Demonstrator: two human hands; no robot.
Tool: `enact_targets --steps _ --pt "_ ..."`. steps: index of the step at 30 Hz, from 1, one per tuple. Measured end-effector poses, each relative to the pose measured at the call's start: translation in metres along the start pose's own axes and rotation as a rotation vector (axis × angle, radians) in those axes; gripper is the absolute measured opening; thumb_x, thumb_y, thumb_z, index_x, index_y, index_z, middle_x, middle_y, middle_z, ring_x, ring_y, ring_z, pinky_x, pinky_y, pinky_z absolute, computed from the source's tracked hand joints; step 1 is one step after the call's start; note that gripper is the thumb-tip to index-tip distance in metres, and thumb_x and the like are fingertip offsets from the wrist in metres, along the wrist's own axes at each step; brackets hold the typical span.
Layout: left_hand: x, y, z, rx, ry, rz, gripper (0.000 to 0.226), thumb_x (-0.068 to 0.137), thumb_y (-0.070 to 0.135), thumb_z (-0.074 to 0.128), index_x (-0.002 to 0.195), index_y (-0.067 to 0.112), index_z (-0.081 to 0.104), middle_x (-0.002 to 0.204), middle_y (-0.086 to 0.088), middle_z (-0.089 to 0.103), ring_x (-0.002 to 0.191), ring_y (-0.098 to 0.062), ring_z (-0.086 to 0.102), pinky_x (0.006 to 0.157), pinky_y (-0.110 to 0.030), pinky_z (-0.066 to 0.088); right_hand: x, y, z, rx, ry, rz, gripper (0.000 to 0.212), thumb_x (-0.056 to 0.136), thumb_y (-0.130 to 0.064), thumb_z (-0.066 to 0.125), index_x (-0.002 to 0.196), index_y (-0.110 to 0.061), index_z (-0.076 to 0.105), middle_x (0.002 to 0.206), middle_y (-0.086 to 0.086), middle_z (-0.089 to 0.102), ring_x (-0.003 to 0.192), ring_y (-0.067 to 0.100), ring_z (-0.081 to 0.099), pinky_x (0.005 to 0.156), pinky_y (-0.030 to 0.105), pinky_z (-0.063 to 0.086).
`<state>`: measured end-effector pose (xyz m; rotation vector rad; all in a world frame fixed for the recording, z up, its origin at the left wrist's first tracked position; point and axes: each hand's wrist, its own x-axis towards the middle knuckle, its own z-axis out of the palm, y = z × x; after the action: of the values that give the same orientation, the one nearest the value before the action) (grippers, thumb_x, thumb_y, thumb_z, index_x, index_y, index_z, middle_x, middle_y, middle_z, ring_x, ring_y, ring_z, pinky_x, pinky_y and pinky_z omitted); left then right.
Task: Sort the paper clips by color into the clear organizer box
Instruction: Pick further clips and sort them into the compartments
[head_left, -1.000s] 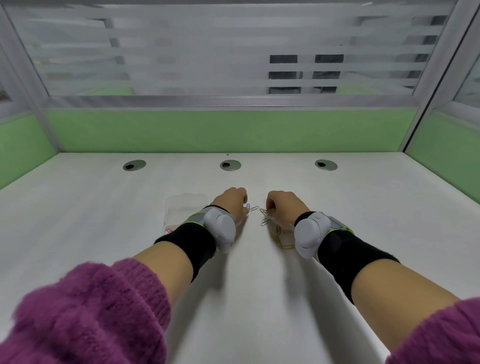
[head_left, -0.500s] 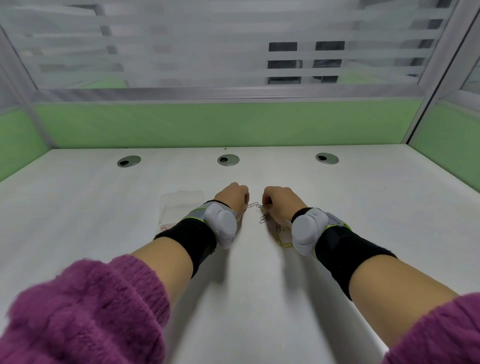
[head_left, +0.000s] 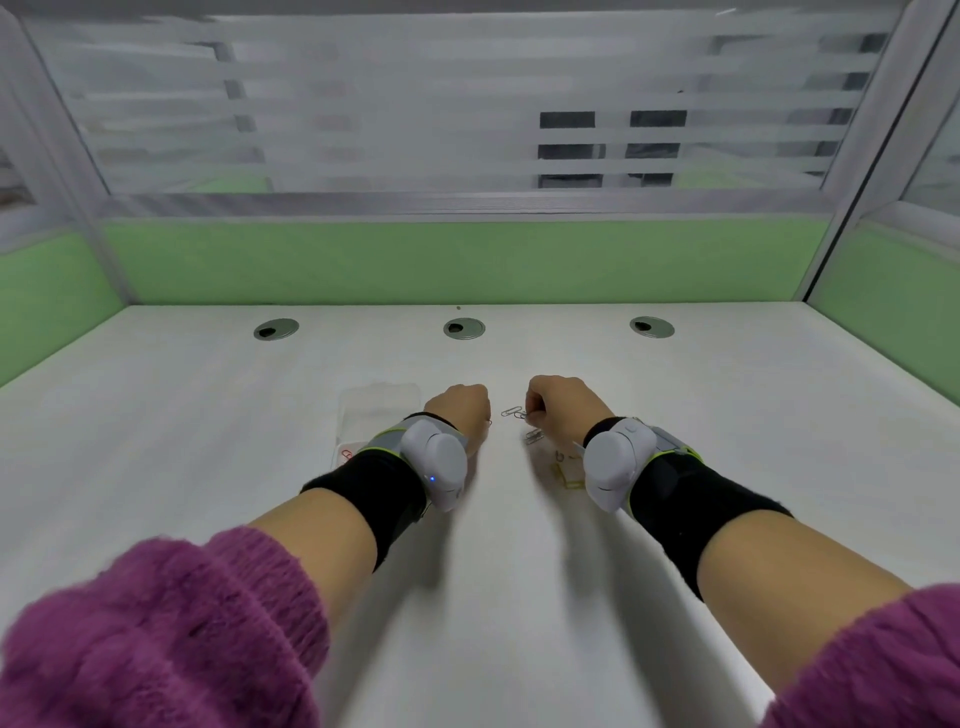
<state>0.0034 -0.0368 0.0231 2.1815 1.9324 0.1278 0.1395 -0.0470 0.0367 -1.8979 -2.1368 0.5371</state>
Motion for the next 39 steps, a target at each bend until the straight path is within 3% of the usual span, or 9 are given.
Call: enact_targets --steps 5,9,18,23,31,39 --pt "-0.019 -0.020 -0.019 -0.059 0.038 -0.002 0.023 0.094 0.007 0.046 0.113 0.007 0.059 0.123 -0.011 0.062 0.115 -0.030 0.055 0.093 -0.036 0.045 -0.009 -0.023 0.001 -0.024 0.003 -0.044 0.011 0.091 -0.005 0.050 0.086 -0.015 0.052 0.115 0.016 0.065 0.092 0.028 0.055 0.077 0.032 0.042" --pt "-0.036 -0.042 -0.032 -0.082 0.062 -0.023 0.021 0.094 0.006 0.047 0.111 0.006 0.061 0.121 -0.010 0.064 0.114 -0.029 0.056 0.092 -0.036 0.046 -0.015 -0.043 0.007 -0.027 -0.007 -0.075 0.010 0.092 -0.006 0.050 0.090 -0.014 0.055 0.116 0.015 0.065 0.086 0.022 0.046 0.075 0.031 0.038" --pt "-0.073 -0.093 -0.043 -0.138 0.084 -0.098 0.021 0.092 0.006 0.048 0.108 0.006 0.062 0.120 -0.009 0.065 0.113 -0.029 0.057 0.094 -0.035 0.046 -0.025 -0.088 0.029 -0.062 -0.032 -0.161 0.011 0.092 -0.006 0.051 0.086 -0.016 0.052 0.117 0.015 0.064 0.087 0.022 0.046 0.077 0.032 0.040" --pt "-0.085 -0.112 -0.039 -0.157 0.087 -0.132 0.020 0.092 0.007 0.050 0.108 0.006 0.063 0.121 -0.008 0.064 0.114 -0.028 0.057 0.094 -0.034 0.045 -0.029 -0.103 0.042 -0.073 -0.062 -0.180 0.018 0.090 -0.003 0.048 0.099 -0.010 0.062 0.118 0.014 0.064 0.102 0.030 0.057 0.091 0.038 0.047" --pt "-0.088 -0.116 -0.032 -0.187 0.085 -0.129 0.021 0.091 0.007 0.053 0.108 0.006 0.065 0.121 -0.009 0.065 0.114 -0.029 0.057 0.095 -0.034 0.046 -0.034 -0.107 0.047 -0.099 -0.061 -0.186 0.020 0.089 -0.002 0.044 0.093 -0.013 0.059 0.118 0.015 0.064 0.095 0.028 0.054 0.086 0.037 0.047" --pt "-0.086 -0.113 -0.030 -0.170 0.097 -0.119 0.022 0.088 0.007 0.054 0.105 0.008 0.068 0.118 -0.008 0.067 0.112 -0.027 0.060 0.095 -0.033 0.049 -0.032 -0.110 0.053 -0.088 -0.061 -0.165 0.023 0.089 -0.005 0.045 0.105 -0.006 0.062 0.117 0.014 0.064 0.109 0.033 0.058 0.090 0.037 0.048"
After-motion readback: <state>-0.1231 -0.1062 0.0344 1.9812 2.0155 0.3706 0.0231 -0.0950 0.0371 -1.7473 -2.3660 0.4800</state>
